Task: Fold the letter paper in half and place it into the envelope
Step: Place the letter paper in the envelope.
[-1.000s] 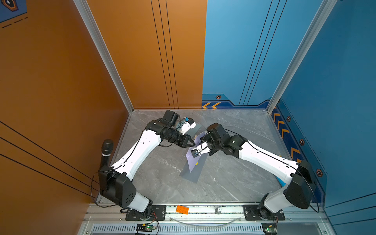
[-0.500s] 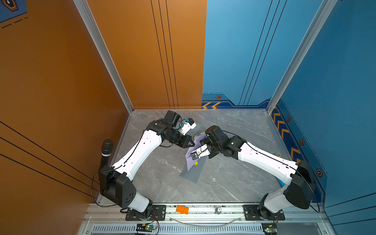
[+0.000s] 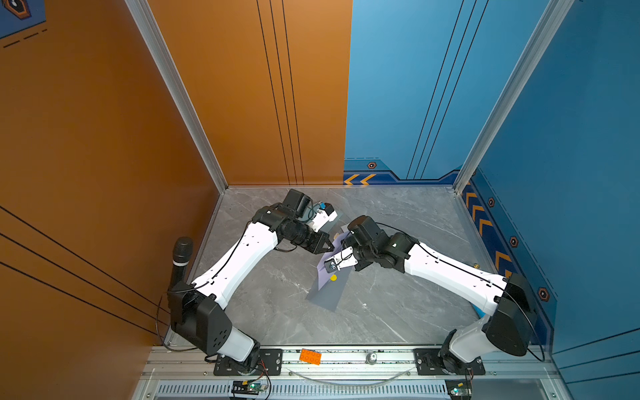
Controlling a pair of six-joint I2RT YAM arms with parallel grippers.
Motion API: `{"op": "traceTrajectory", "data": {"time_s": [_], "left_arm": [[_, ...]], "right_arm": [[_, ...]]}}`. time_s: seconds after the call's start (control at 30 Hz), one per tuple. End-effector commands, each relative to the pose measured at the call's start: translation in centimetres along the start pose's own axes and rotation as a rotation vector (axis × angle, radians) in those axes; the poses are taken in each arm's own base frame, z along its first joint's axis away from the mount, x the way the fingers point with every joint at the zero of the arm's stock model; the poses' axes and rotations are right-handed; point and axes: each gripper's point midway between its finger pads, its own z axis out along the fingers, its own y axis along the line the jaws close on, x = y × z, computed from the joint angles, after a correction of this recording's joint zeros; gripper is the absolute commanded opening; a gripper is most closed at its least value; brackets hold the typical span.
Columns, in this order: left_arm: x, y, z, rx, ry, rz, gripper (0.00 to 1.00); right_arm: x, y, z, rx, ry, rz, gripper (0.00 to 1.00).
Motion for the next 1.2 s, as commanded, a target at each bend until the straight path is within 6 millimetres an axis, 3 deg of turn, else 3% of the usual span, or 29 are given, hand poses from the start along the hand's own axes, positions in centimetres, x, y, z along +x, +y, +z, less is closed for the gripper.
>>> {"op": "traceTrajectory", "data": {"time_s": [0.0, 0.67, 1.17], "left_arm": [[0.3, 0.3, -0.2, -0.032, 0.006, 0.001, 0.00], [1.0, -0.5, 0.1, -0.003, 0.050, 0.006, 0.00], [1.4, -1.1, -0.1, 0.041, 0.083, 0.008, 0.00]], "right_arm": [[0.9, 0.4, -0.8, -0.036, 0.058, 0.047, 0.00], [-0.1, -0.9, 0.1, 0.081, 0.047, 0.050, 0.00], [-1.1, 0.4, 1.8, 0.093, -0.042, -0.015, 0.00]]}}
